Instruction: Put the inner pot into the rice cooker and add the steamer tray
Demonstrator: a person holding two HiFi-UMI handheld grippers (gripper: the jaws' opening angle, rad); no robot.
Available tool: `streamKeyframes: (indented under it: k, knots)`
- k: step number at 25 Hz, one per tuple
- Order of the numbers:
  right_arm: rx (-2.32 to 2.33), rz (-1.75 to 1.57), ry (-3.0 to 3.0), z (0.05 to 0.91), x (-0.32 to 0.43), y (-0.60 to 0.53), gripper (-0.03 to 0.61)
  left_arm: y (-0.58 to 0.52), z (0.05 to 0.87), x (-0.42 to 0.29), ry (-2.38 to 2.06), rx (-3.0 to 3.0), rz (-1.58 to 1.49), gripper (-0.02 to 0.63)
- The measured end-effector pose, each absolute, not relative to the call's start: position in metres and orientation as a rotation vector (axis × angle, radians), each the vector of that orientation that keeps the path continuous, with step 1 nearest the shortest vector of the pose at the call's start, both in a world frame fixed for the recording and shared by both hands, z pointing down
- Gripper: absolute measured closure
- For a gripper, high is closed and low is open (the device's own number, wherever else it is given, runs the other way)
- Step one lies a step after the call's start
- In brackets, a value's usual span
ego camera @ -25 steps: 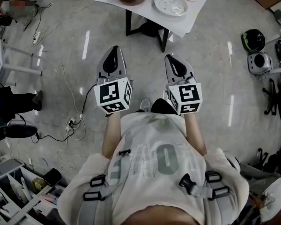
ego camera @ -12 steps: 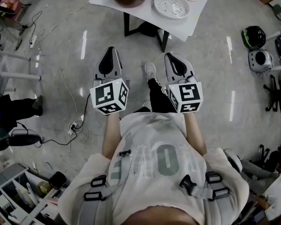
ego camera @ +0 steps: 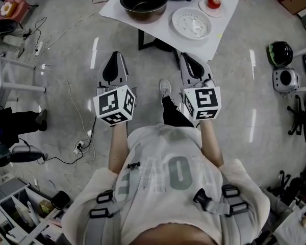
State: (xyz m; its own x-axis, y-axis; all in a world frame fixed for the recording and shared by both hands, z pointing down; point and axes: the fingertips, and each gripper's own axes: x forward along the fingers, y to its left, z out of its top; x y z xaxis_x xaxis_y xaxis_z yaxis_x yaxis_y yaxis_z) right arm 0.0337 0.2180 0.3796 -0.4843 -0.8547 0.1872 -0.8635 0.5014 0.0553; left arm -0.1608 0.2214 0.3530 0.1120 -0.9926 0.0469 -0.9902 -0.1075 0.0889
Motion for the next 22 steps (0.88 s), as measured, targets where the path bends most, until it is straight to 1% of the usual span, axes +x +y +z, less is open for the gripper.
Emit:
streamKeyframes:
  k: [5, 14, 22]
  knots:
    - [1.486, 0.015, -2.567, 0.369, 0.037, 0.157, 0.571, 0.172, 0.339, -0.158, -2.016, 2.264, -0.116, 0.592]
    - [1.485, 0.096, -2.566, 0.369, 0.043, 0.049, 0.569, 0.076, 0.336, -0.168, -2.086, 2.227, -0.052, 0.591]
    - [1.447, 0.099, -2.568, 0.373, 0.046, -0.044, 0.569, -0.015, 0.345, -0.163, -2.091, 2.194, -0.025, 0.591]
